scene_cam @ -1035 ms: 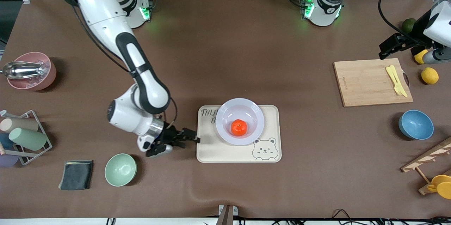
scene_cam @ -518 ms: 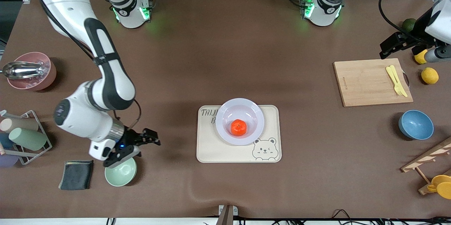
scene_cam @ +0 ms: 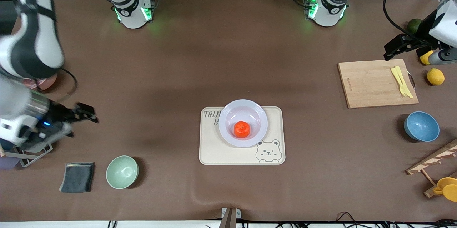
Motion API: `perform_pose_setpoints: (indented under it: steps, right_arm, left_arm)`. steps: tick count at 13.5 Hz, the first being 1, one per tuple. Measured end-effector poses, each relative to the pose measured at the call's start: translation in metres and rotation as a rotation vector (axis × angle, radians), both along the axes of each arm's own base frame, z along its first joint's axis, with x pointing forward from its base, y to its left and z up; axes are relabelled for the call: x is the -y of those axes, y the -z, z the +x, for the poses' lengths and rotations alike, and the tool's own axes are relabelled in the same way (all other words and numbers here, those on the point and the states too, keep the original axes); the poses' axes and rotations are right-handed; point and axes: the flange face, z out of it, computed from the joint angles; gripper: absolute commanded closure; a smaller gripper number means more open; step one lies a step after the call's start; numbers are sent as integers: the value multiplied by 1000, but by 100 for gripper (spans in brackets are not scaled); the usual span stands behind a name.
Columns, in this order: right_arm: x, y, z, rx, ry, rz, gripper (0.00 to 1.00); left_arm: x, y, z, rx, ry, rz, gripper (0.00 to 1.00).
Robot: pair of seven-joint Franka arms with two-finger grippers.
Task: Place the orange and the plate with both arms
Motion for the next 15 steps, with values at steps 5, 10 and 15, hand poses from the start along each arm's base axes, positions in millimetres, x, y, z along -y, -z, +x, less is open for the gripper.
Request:
perform_pose_setpoints:
  steps: [5, 10, 15]
  right_arm:
    - [48, -85, -68, -87, 332, -73, 0]
    - [40, -112, -99, -152, 506, -94, 0]
    - [56, -115, -103, -145, 478, -92, 0]
  left_arm:
    - [-1, 2, 1, -3, -1, 0, 0]
    - [-1, 2, 1, -3, -1, 0, 0]
    - [0, 2, 1, -3, -1, 0, 0]
